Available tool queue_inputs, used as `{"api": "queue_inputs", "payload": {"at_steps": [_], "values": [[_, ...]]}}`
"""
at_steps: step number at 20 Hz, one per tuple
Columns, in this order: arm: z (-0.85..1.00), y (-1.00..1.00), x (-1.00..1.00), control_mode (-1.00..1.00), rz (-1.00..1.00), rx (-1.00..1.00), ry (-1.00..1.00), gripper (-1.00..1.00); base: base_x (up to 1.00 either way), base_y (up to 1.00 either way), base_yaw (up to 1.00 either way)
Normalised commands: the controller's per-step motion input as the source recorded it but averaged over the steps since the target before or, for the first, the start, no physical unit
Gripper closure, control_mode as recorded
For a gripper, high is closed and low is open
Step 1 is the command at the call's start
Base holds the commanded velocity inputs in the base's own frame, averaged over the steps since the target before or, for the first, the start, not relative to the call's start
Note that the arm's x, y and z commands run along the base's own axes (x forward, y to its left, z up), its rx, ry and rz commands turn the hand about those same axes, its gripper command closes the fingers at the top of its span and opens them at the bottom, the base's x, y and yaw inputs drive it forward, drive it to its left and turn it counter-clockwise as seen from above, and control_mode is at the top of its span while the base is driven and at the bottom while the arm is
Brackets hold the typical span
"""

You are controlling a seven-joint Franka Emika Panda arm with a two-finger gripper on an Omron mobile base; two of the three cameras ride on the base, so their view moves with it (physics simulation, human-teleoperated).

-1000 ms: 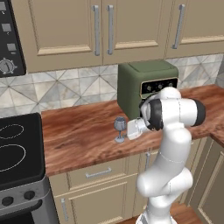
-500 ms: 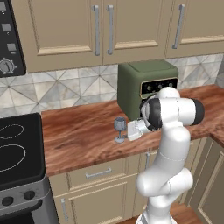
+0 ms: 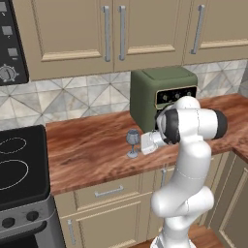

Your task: Retrieve the wine glasses from the counter and place one next to each plate.

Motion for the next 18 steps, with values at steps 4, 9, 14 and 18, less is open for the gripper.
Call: {"api": "queue_inputs", "payload": {"at_steps": [4,9,14,18], "values": [[0.06,0.06,0.0,-1.0,0.0,0.01,0.0,-1.0,0.0,0.0,0.0],[0.0,0.12,-0.01,-1.0,0.0,0.0,0.0,-1.0,0.0,0.0,0.0],[0.0,0.09,-0.06,-1.0,0.0,0.03,0.0,-1.0,0.0,0.0,0.0],[0.0,0.17,0.0,-1.0,0.0,0.03,0.02,-1.0,0.0,0.0,0.0]]}}
